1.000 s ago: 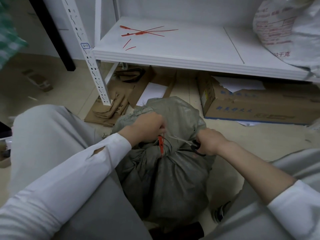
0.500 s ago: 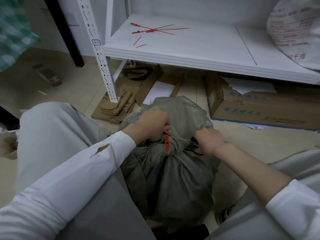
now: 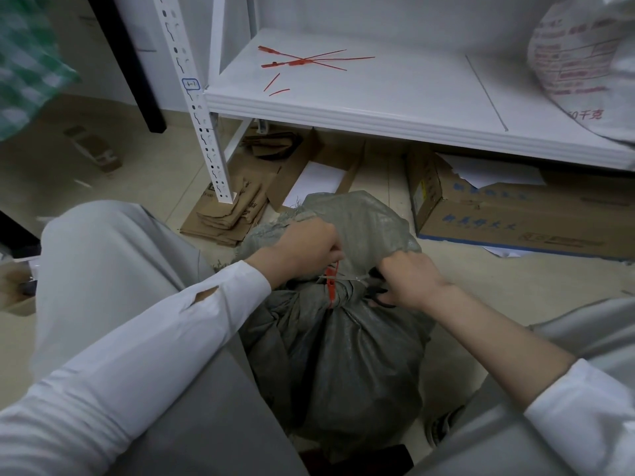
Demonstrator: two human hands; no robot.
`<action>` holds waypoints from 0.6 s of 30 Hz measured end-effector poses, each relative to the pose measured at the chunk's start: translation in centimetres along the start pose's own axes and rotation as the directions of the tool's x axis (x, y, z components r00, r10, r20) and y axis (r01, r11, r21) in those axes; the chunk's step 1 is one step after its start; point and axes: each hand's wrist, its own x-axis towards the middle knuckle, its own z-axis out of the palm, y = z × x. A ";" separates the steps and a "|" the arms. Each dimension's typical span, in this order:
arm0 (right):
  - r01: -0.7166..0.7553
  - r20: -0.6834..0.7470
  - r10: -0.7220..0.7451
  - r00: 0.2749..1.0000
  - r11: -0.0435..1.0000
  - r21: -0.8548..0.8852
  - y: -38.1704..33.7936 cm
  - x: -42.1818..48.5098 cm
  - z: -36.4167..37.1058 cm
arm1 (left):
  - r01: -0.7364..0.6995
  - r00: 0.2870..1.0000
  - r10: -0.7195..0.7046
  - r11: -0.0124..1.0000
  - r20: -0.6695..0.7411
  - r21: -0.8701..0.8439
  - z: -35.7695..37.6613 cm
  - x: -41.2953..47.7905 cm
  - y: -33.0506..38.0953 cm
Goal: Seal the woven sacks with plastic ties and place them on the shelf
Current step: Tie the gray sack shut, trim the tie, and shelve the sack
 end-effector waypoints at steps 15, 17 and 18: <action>-0.013 0.042 0.015 0.999 0.999 -0.036 -2.1 0.7 0.6 | -0.015 0.999 0.015 1.000 -0.031 -0.009 0.3 -0.3 0.3; -0.007 0.054 0.011 0.998 0.998 -0.062 -2.1 0.7 0.7 | -0.015 0.999 0.014 1.000 -0.031 -0.026 0.3 -0.3 0.3; 0.002 0.071 0.003 0.997 0.997 -0.080 -2.2 0.6 0.9 | -0.013 0.999 0.012 0.999 -0.036 -0.036 0.2 -0.3 0.3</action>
